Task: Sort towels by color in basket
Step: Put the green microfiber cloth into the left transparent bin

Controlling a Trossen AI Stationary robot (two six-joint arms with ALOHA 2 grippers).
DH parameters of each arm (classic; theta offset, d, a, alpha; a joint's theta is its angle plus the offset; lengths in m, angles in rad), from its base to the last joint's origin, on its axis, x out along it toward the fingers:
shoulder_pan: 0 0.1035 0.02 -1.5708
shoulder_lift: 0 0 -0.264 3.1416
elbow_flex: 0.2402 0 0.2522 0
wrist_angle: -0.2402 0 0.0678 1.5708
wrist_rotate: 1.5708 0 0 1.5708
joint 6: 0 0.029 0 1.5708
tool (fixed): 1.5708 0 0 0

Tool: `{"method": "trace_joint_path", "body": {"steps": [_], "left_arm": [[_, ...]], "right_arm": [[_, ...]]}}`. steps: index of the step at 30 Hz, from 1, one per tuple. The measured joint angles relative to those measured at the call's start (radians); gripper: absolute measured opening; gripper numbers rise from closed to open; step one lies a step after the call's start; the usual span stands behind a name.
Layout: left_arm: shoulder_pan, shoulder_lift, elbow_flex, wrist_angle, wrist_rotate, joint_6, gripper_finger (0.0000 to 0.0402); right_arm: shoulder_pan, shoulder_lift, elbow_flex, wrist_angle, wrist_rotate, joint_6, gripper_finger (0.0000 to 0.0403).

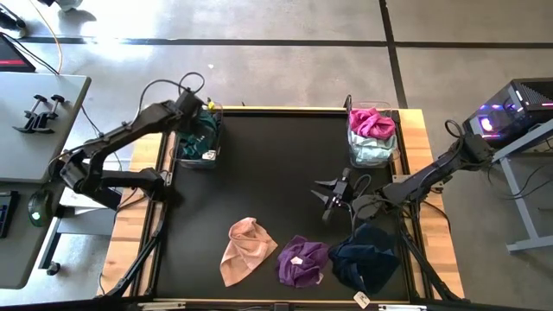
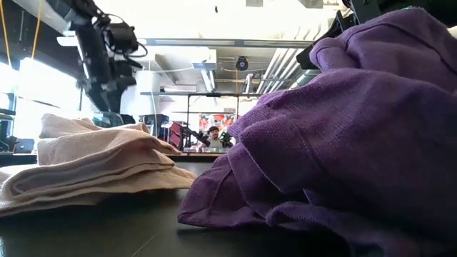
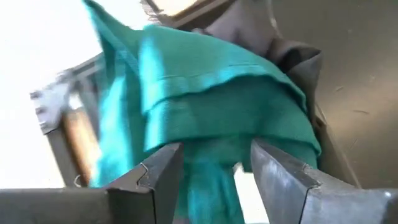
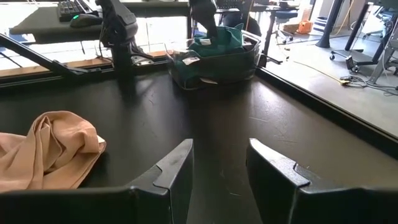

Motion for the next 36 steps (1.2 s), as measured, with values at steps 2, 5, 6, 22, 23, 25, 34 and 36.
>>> {"method": "trace_joint_path", "body": {"steps": [2,5,6,22,23,25,34,36], "left_arm": [[0.000,-0.001,0.054,-0.071,-0.034,-0.015,0.0178],[-0.003,-0.005,0.104,-0.103,-0.089,-0.015,0.0179],[-0.003,-0.008,0.109,-0.097,-0.101,-0.014,0.0179],[0.014,0.173,-0.197,0.291,-0.019,-0.005,0.0087],[0.014,0.186,-0.203,0.307,-0.021,0.004,0.0081],[0.018,0.198,-0.205,0.316,-0.025,0.029,0.0071],[0.020,0.102,-0.067,0.118,-0.059,0.073,0.0114],[0.020,0.070,-0.014,0.028,-0.067,0.064,0.0133]], "right_arm": [[0.000,0.000,0.000,0.000,0.000,0.006,0.0140],[0.000,0.000,0.000,0.000,0.000,0.015,0.0140],[0.000,0.000,0.000,0.000,0.000,0.015,0.0140],[0.000,0.000,0.000,-0.001,0.000,0.022,0.0140],[0.000,0.000,0.000,-0.001,0.000,0.019,0.0140],[0.000,0.000,0.000,-0.001,0.001,0.016,0.0140],[0.000,0.000,0.000,-0.005,0.001,0.024,0.0140],[0.000,0.000,0.000,-0.005,0.003,0.024,0.0140]]}}
